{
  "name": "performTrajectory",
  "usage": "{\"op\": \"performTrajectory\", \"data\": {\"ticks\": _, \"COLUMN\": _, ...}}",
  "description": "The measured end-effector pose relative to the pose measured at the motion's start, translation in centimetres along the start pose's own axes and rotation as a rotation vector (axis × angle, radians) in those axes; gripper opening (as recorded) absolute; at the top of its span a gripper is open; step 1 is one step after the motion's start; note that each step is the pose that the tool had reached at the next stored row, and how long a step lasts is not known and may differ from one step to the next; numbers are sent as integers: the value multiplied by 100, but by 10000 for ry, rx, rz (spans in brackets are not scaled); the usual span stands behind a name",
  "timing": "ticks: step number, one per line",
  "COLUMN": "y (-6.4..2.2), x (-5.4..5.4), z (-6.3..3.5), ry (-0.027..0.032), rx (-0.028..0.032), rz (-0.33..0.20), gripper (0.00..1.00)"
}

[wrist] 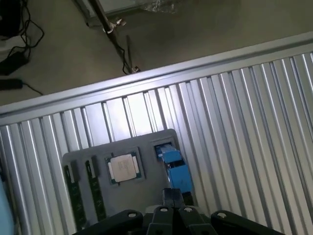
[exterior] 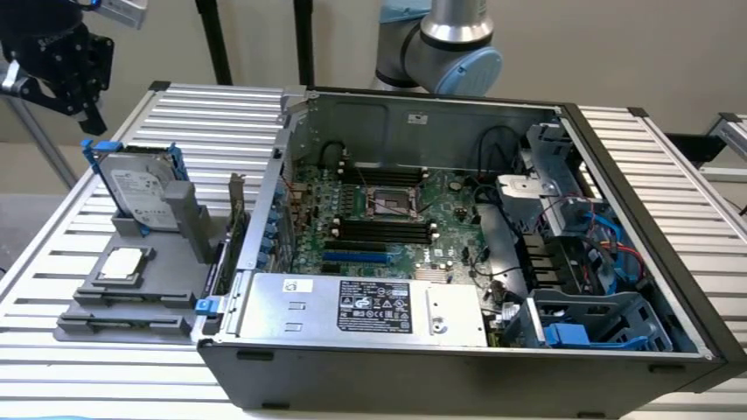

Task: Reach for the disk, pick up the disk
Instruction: 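Pick up the disk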

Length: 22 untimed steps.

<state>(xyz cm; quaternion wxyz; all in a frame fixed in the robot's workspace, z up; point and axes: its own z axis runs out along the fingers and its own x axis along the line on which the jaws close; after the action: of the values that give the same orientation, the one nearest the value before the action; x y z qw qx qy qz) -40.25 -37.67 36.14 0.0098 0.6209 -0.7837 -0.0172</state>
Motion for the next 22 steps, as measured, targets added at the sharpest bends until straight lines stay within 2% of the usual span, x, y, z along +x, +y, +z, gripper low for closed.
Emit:
{"op": "performTrajectory", "data": {"ticks": 8, "y": 13, "x": -59, "z": 12, "ry": 16, "rx": 67, "rz": -800, "gripper": 11}}
{"op": "performTrajectory", "data": {"ticks": 12, "y": 21, "x": -89, "z": 14, "ry": 26, "rx": 79, "rz": -1194, "gripper": 11}}
{"op": "performTrajectory", "data": {"ticks": 16, "y": 45, "x": -123, "z": 28, "ry": 28, "rx": 99, "rz": -1436, "gripper": 11}}
{"op": "performTrajectory", "data": {"ticks": 22, "y": 131, "x": -146, "z": 42, "ry": 30, "rx": 102, "rz": -1525, "gripper": 11}}
